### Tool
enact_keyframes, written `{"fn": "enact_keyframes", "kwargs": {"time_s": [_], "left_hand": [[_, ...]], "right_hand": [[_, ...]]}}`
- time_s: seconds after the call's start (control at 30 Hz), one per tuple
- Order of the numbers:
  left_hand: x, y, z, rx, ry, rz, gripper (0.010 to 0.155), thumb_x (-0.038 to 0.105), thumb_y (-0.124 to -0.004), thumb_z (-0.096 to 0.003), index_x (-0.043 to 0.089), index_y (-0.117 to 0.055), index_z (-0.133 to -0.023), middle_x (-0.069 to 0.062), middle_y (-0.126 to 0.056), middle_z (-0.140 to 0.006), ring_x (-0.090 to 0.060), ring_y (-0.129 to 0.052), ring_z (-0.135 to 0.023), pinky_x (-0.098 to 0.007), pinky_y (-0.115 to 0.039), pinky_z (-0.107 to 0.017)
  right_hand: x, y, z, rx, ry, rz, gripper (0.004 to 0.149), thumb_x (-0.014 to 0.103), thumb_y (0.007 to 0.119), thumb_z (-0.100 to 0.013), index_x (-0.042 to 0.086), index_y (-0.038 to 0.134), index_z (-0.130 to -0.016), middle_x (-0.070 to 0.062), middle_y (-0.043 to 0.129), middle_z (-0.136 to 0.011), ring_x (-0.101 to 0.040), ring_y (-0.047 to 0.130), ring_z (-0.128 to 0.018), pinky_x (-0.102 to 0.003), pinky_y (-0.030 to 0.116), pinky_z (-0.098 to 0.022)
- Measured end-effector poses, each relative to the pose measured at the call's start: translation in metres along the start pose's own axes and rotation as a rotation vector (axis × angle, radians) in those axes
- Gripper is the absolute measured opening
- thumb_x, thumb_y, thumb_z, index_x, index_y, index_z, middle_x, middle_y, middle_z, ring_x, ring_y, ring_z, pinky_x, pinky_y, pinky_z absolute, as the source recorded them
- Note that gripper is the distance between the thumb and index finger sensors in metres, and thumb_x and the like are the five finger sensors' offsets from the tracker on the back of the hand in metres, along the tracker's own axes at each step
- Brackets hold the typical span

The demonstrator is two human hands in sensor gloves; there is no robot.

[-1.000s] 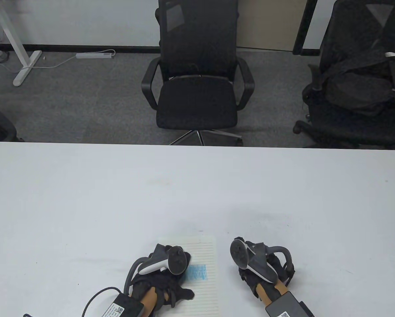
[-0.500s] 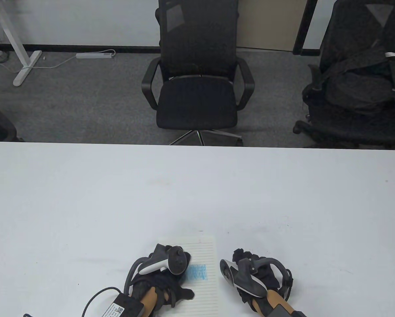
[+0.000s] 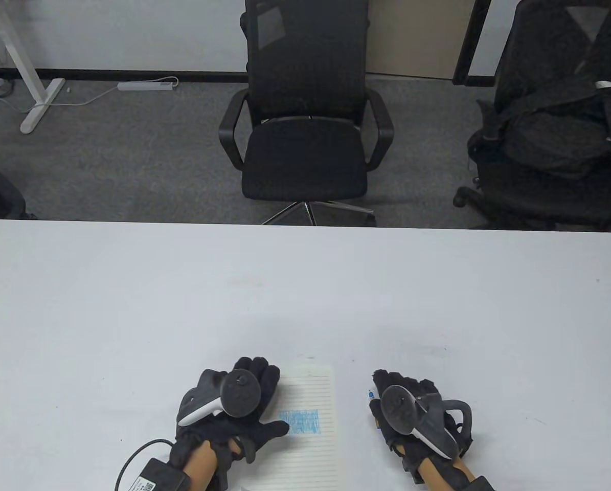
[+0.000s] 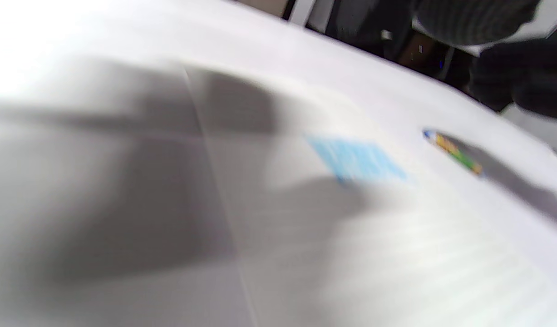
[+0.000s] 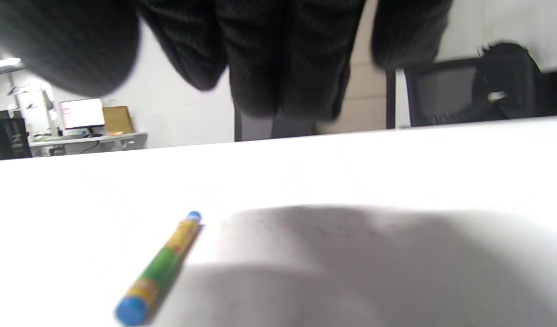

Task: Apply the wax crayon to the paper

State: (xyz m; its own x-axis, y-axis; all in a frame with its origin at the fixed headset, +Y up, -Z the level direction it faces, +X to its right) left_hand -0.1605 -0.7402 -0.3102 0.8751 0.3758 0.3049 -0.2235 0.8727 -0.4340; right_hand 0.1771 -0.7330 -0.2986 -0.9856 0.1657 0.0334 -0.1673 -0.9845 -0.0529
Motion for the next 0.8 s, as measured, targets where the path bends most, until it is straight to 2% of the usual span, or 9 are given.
{"fn": "enact_keyframes", "kwargs": {"time_s": [0.1, 0.2, 0.3, 0.47, 0.8], "left_hand": [[-0.013, 0.023, 0.012, 0.171, 0.027, 0.004, 0.096, 0.075, -0.066, -0.0417, 0.037, -0.011, -0.110, 0.006, 0.003, -0.112, -0.026, 0.004, -0.107, -0.061, -0.008, -0.070], [-0.030, 0.033, 0.019, 0.256, 0.087, -0.048, 0.095, 0.075, -0.067, -0.0418, 0.038, -0.013, -0.111, 0.007, 0.003, -0.112, -0.026, 0.005, -0.107, -0.061, -0.006, -0.070], [-0.050, 0.037, 0.021, 0.277, 0.153, -0.024, 0.095, 0.075, -0.067, -0.0417, 0.039, -0.011, -0.110, 0.008, 0.005, -0.112, -0.026, 0.006, -0.106, -0.062, -0.005, -0.069], [-0.071, 0.039, 0.023, 0.285, 0.203, 0.041, 0.096, 0.075, -0.067, -0.0418, 0.039, -0.010, -0.110, 0.008, 0.006, -0.112, -0.026, 0.007, -0.106, -0.062, -0.004, -0.068], [-0.080, 0.036, 0.021, 0.259, 0.231, 0.055, 0.096, 0.076, -0.067, -0.0418, 0.039, -0.009, -0.110, 0.009, 0.006, -0.111, -0.026, 0.008, -0.106, -0.062, -0.004, -0.068]], "right_hand": [[-0.024, -0.001, -0.002, 0.020, 0.064, -0.061, 0.077, 0.064, 0.075, -0.034, 0.040, 0.050, -0.102, -0.004, 0.050, -0.111, -0.035, 0.050, -0.105, -0.071, 0.033, -0.069], [-0.046, -0.001, -0.003, 0.056, 0.129, -0.065, 0.084, 0.071, 0.071, -0.033, 0.044, 0.035, -0.105, -0.004, 0.027, -0.114, -0.038, 0.028, -0.107, -0.073, 0.018, -0.064], [-0.064, -0.001, -0.004, 0.062, 0.195, -0.105, 0.087, 0.073, 0.069, -0.033, 0.045, 0.028, -0.105, -0.003, 0.016, -0.113, -0.038, 0.016, -0.106, -0.074, 0.013, -0.061], [-0.082, 0.003, -0.006, 0.092, 0.256, -0.123, 0.089, 0.074, 0.069, -0.033, 0.046, 0.023, -0.104, -0.002, 0.010, -0.112, -0.037, 0.010, -0.105, -0.074, 0.010, -0.061], [-0.083, 0.003, -0.007, 0.125, 0.246, -0.134, 0.089, 0.074, 0.069, -0.033, 0.046, 0.023, -0.104, -0.002, 0.009, -0.112, -0.036, 0.009, -0.105, -0.074, 0.011, -0.062]]}}
Point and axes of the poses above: the tracker on the back of each hand, its own x axis roughly to the thumb side, its own z axis roughly from the fingertips to the wrist, y = z × x, the point moved 3 cm from there along -z, roughly from the wrist to the fingertips
